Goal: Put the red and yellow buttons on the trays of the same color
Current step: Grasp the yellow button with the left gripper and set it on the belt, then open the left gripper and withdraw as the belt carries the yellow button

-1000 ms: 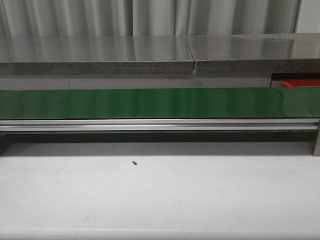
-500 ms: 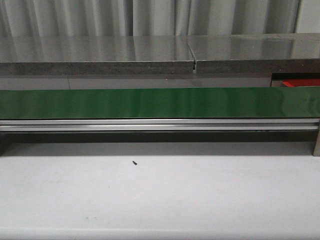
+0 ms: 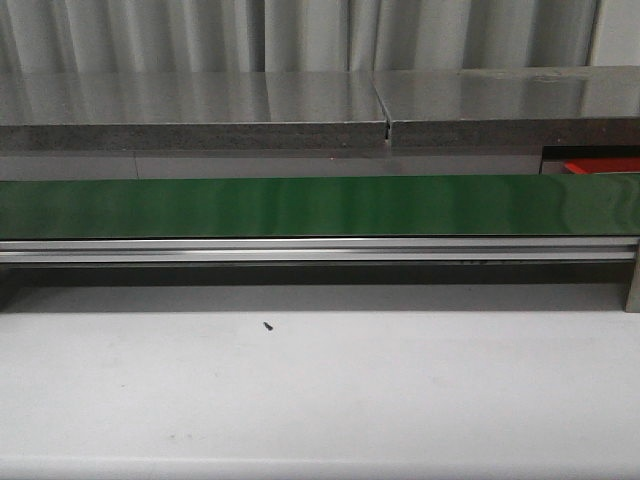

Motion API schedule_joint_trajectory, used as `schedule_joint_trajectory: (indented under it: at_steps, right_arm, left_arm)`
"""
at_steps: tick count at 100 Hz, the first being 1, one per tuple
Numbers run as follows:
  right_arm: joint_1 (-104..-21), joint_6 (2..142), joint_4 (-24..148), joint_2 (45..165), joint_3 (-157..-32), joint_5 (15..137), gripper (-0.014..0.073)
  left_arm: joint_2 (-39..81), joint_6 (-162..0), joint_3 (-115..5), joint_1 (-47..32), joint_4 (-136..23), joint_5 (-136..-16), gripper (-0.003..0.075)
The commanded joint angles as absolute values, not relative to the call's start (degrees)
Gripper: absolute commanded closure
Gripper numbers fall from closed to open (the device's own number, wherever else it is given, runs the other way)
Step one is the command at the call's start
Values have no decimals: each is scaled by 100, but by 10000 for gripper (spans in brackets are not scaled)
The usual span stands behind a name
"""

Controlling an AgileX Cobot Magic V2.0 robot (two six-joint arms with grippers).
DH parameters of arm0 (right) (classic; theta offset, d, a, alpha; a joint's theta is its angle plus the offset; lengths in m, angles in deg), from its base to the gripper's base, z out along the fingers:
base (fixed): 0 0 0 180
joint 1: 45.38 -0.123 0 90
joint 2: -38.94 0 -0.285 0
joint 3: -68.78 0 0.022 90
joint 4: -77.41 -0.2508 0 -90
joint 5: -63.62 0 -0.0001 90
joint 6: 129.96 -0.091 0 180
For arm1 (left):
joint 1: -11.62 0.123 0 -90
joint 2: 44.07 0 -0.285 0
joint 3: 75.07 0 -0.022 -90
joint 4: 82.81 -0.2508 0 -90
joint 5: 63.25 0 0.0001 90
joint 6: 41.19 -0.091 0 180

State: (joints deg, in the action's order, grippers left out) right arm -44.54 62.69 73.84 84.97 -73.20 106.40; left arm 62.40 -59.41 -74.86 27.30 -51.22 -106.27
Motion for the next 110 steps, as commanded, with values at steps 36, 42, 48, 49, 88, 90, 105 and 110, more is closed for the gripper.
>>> schedule_joint_trajectory:
  at_steps: [36, 42, 48, 49, 88, 90, 105, 110]
  right_arm:
    - [-4442, 6268, 7400, 8485, -7479, 10256, 662]
    - [-4442, 6268, 7400, 8485, -7479, 10256, 662]
    - [-4442, 6268, 7400, 8485, -7479, 10256, 662]
    - [-4442, 6268, 7400, 8485, -7479, 10256, 662]
    - [-4442, 6268, 7400, 8485, -7479, 10256, 662]
    - [-4442, 6268, 7400, 8485, -7479, 10256, 662]
    - [-4442, 6268, 7400, 8485, -7479, 10256, 662]
    - [-4442, 6268, 7400, 8485, -7479, 10256, 662]
  left_arm:
    - [6413, -5954, -7680, 2225, -5042, -10348, 329]
    - [6413, -5954, -7680, 2179, -5042, -10361, 211]
    - [6413, -5954, -7694, 2169, -5042, -10393, 137]
    - [6413, -5954, -7709, 2158, -5042, -10420, 123]
    - [5832, -5954, -8671, 2251, -4992, -11017, 74]
    - [5801, -5954, -8671, 2290, -5003, -11003, 75]
    - [5687, -5782, -8671, 2793, -5376, -11277, 75]
    - [5687, -5755, -8634, 2998, -5605, -11406, 78]
